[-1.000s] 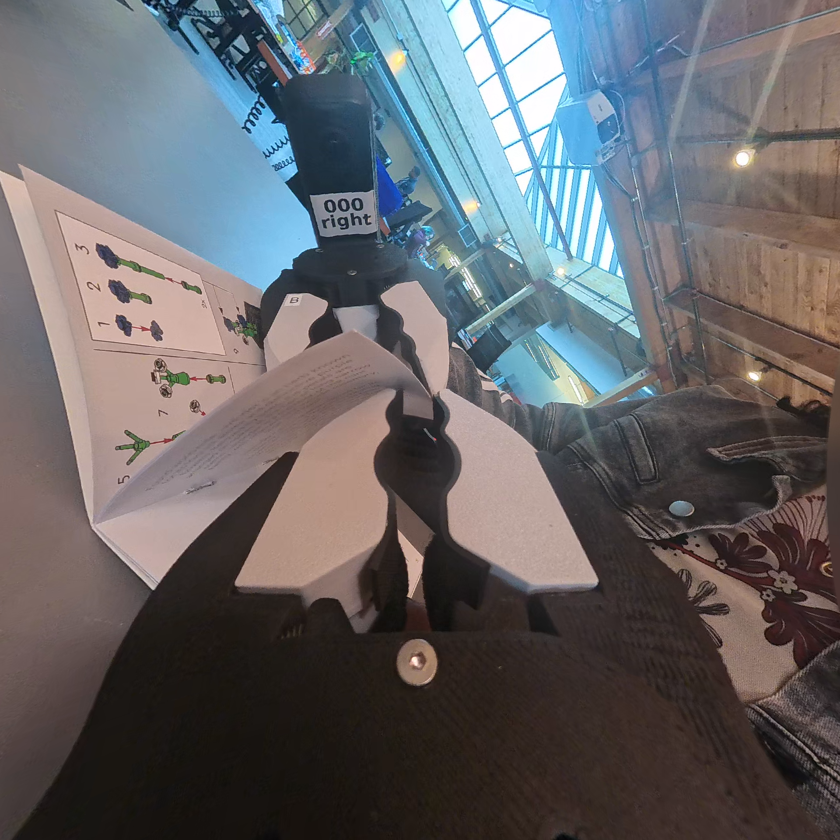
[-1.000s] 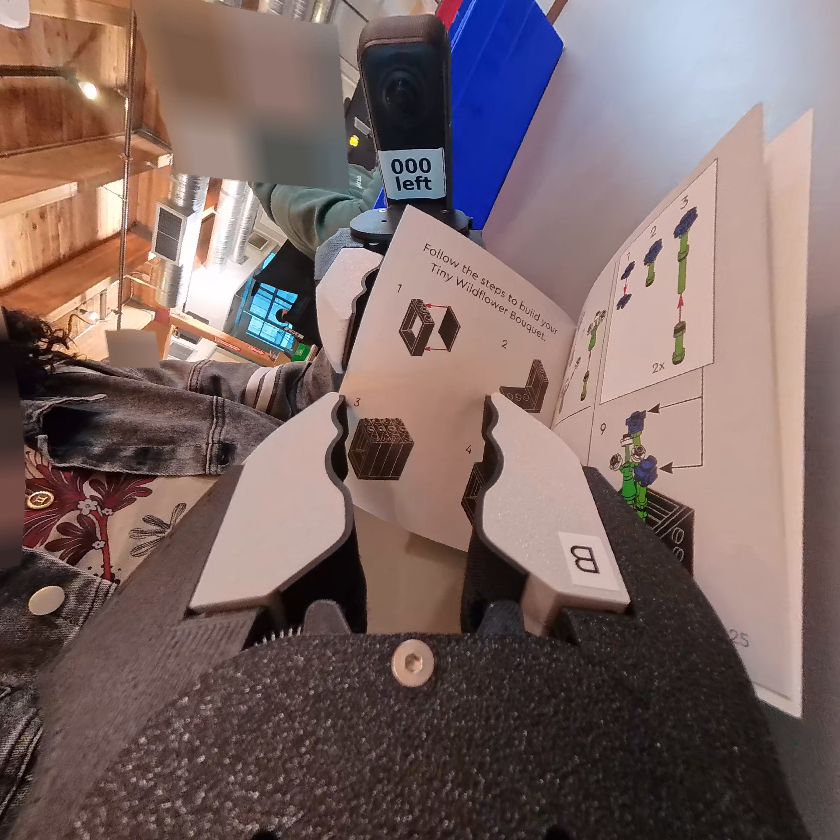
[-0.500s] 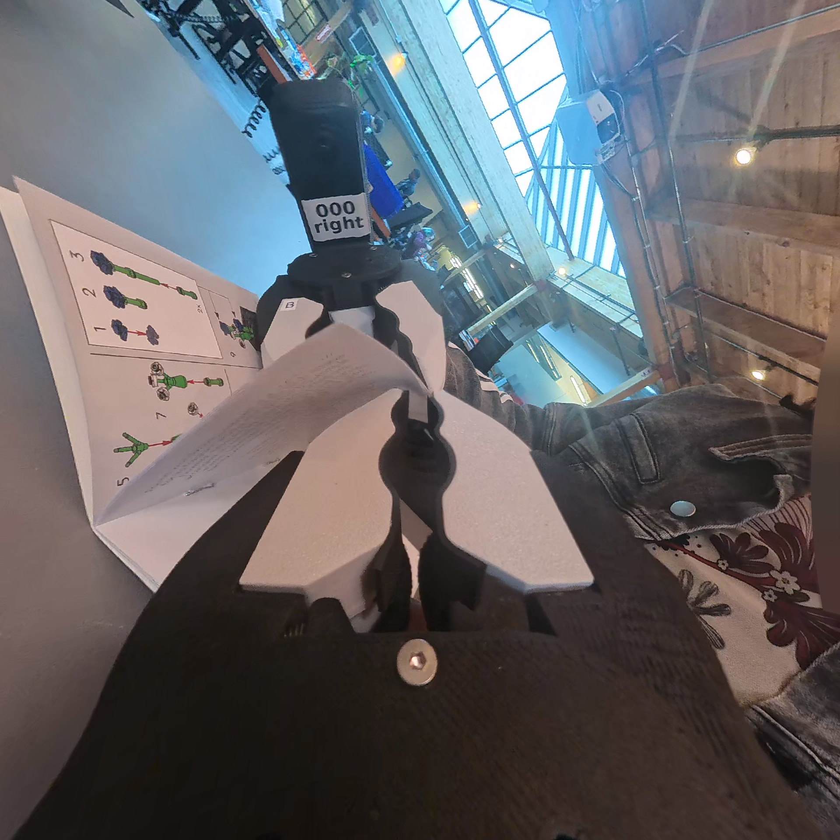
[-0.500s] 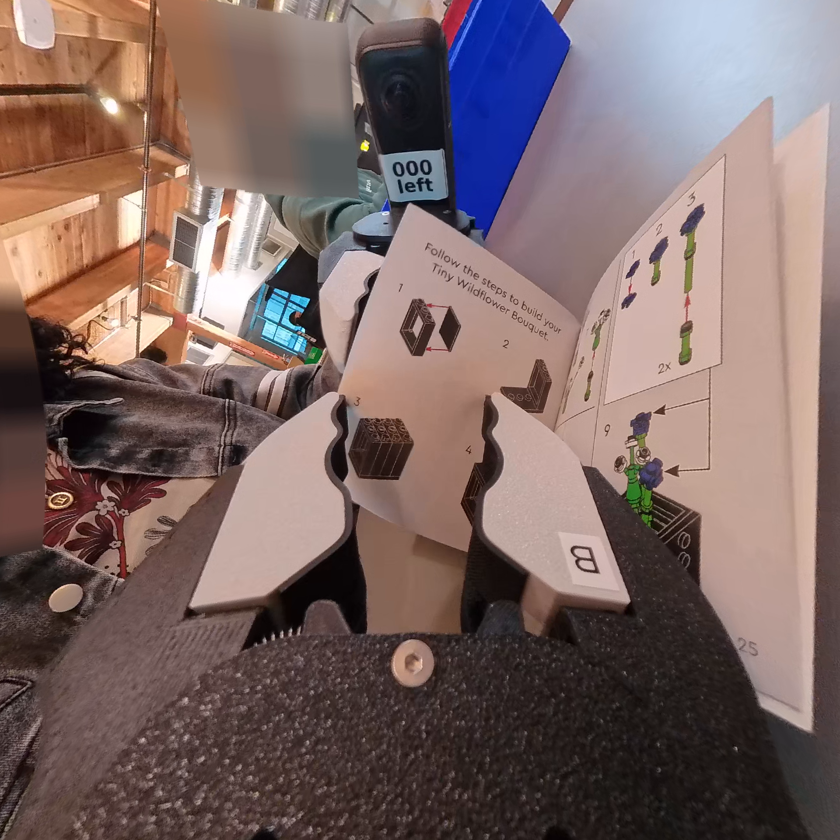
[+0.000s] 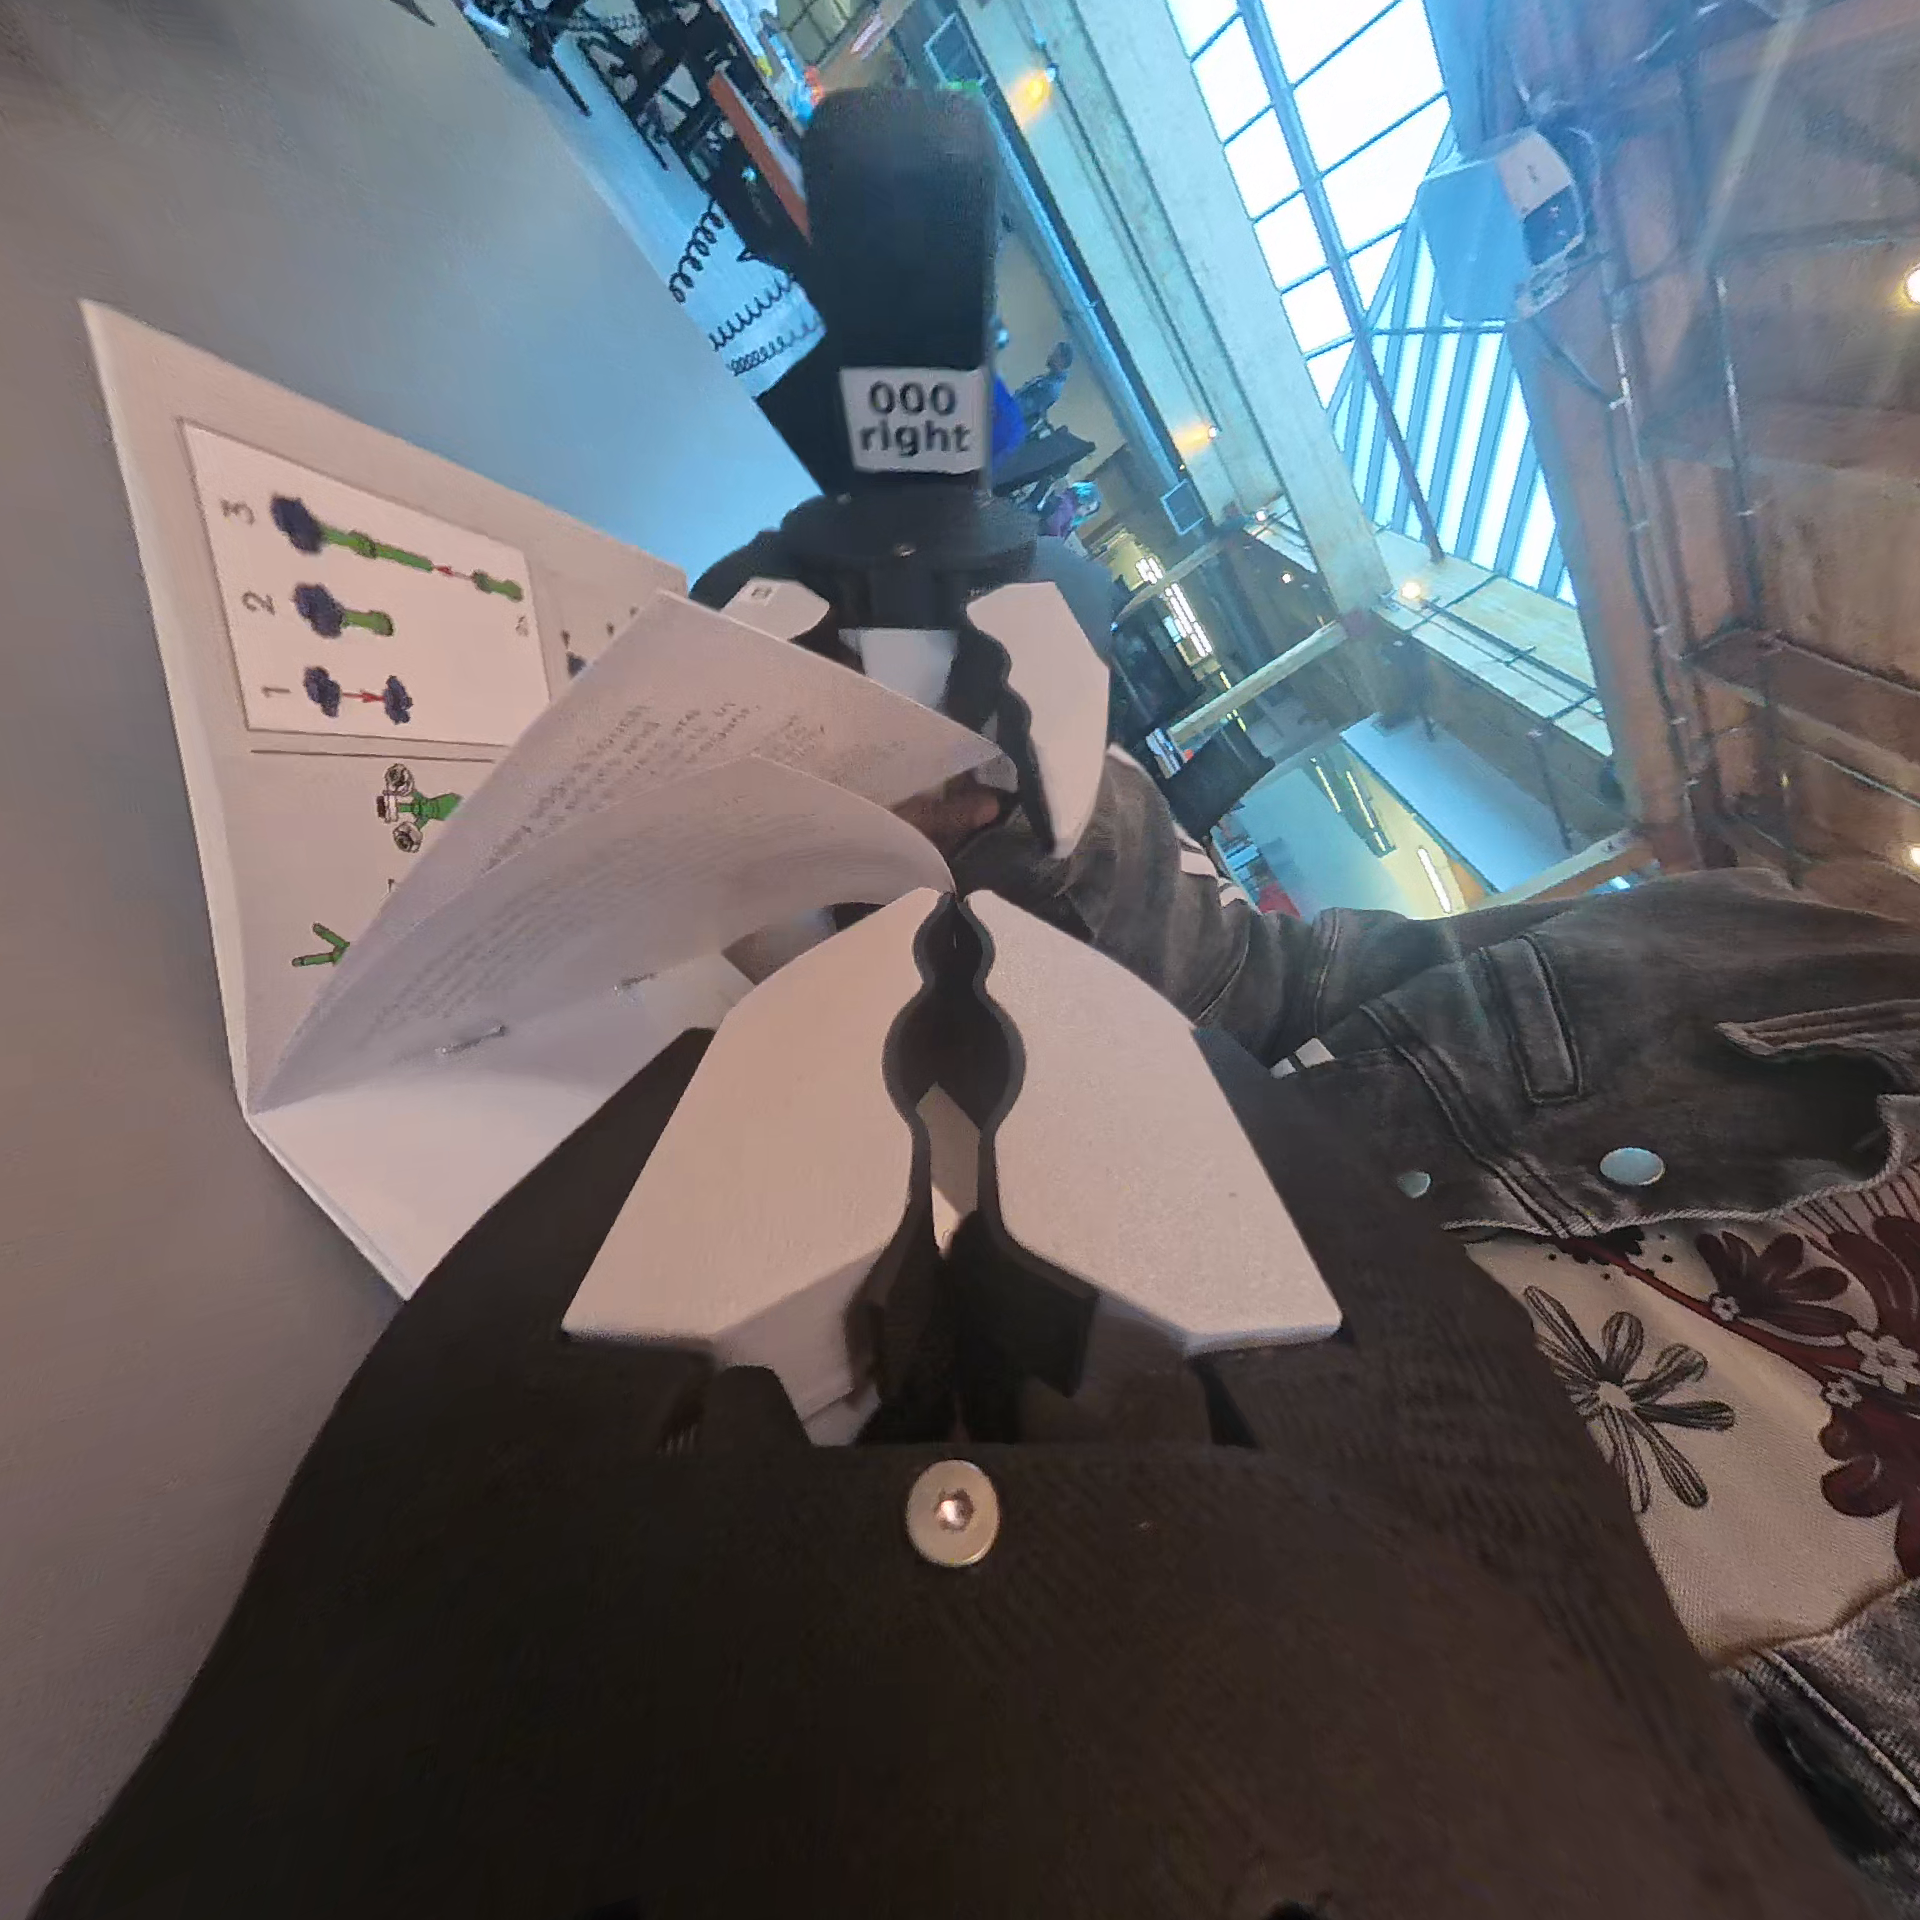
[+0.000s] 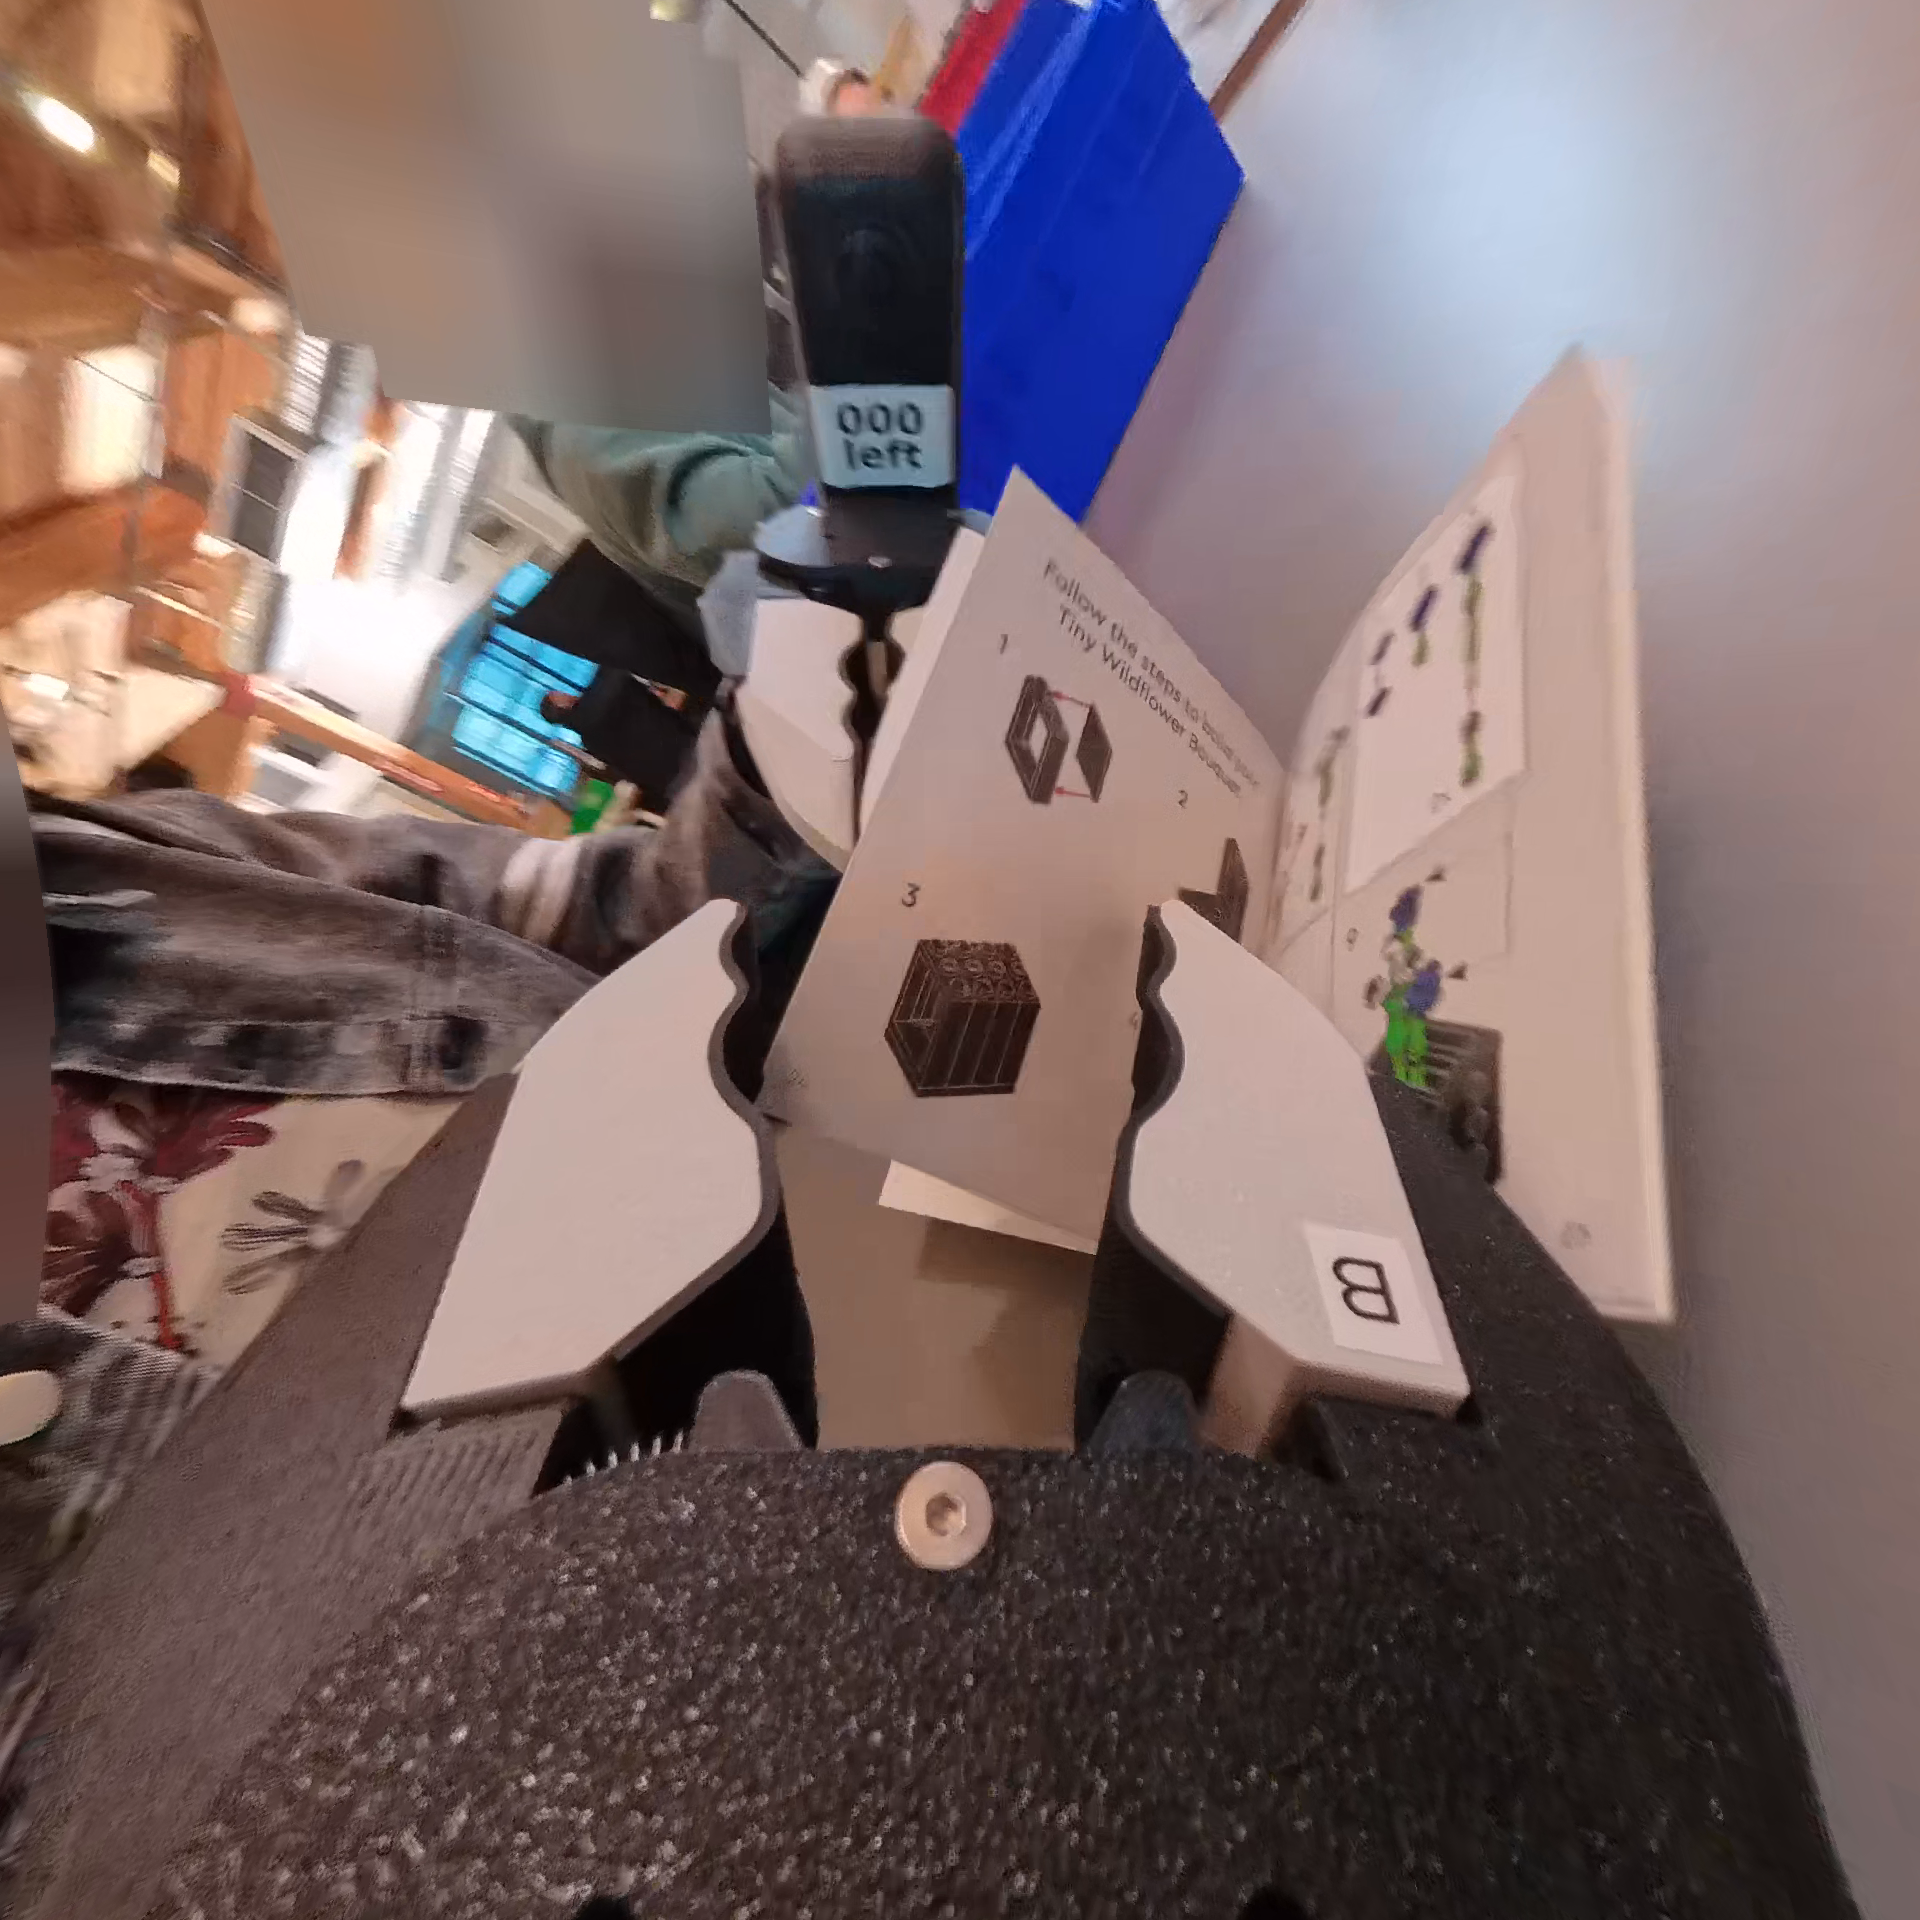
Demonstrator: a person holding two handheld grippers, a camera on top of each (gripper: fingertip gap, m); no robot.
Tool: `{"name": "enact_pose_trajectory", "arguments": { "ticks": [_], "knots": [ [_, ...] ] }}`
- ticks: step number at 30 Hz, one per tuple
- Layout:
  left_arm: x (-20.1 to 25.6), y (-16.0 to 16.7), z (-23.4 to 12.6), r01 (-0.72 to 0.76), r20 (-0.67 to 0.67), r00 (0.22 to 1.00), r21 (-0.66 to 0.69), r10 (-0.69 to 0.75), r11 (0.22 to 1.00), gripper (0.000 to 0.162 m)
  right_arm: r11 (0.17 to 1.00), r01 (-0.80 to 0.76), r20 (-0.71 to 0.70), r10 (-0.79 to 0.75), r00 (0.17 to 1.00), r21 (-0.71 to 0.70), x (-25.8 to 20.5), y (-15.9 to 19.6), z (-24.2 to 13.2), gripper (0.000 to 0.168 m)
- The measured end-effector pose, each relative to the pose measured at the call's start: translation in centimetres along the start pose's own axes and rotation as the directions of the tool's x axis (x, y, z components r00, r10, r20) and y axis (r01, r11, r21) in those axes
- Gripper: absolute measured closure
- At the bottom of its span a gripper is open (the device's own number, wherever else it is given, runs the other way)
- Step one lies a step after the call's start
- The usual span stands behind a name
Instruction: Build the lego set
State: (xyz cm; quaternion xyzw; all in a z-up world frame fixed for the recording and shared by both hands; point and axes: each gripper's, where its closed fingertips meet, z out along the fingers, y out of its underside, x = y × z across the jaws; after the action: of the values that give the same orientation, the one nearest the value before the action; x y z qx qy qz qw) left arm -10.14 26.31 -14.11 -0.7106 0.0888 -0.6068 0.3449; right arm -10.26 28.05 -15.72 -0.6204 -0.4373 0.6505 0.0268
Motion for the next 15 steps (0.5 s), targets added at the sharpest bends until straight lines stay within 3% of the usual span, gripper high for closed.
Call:
{"name": "enact_pose_trajectory", "arguments": {
  "ticks": [2,6,9,15],
  "knots": [
    [0.2,0.5,-0.2,0.012,0.007,1.0,-0.021,-0.012,1.0,0.162,0.998,0.045,-0.077,-0.048,0.996,-0.035,0.4,0.2,-0.1,0.109],
    [0.4,1.8,-1.2,0.032,0.064,0.998,-0.061,-0.028,0.998,0.161,0.997,0.071,-0.205,-0.071,0.976,-0.006,1.5,-0.8,-1.1,0.146],
    [-0.2,3.2,-2.5,0.027,0.16,0.987,-0.126,-0.007,0.992,0.161,0.98,0.197,-0.339,-0.197,0.92,-0.035,2.5,-0.8,-1.5,0.165],
    [-3.1,4.0,-5.4,0.026,0.393,0.918,-0.183,0.048,0.983,0.161,0.935,0.348,-0.568,-0.322,0.757,-0.068,2.4,-1.2,-1.8,0.168]
  ]
}}
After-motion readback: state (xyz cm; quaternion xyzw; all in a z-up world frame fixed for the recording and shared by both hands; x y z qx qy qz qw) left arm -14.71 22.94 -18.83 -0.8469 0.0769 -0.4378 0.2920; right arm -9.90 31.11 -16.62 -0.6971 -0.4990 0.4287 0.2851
